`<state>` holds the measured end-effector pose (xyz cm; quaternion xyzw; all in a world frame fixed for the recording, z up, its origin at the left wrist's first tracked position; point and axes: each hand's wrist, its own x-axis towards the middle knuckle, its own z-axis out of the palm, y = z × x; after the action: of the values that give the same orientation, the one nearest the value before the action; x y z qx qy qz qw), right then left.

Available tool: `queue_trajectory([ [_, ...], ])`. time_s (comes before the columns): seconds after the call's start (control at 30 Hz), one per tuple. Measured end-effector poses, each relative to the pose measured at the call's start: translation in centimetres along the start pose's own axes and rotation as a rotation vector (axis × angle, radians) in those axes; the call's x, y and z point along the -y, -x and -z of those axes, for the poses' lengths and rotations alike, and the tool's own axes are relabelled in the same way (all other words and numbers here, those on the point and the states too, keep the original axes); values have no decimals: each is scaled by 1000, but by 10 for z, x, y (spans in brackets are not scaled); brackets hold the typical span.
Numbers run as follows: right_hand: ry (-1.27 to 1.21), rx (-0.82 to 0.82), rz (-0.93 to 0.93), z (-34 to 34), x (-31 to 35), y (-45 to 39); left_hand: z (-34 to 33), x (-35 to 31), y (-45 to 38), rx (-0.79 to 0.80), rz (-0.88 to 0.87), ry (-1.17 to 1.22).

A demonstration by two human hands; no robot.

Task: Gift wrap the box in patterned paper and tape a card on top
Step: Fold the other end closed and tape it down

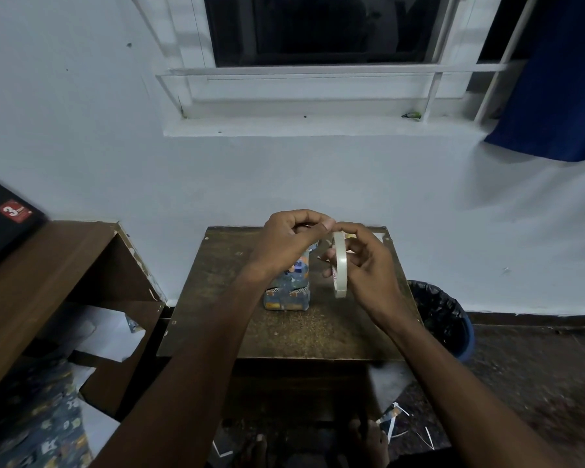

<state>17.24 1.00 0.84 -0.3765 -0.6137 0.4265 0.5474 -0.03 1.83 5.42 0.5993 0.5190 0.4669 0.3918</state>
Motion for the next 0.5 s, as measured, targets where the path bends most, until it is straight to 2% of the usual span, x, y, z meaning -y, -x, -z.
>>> queue_trajectory([
  [0.17, -48, -39, -13, 0, 3, 1, -2, -2, 1, 84, 34, 27],
  [0.5, 19, -60, 27, -4, -2, -1, -5, -4, 0, 2, 32, 83],
])
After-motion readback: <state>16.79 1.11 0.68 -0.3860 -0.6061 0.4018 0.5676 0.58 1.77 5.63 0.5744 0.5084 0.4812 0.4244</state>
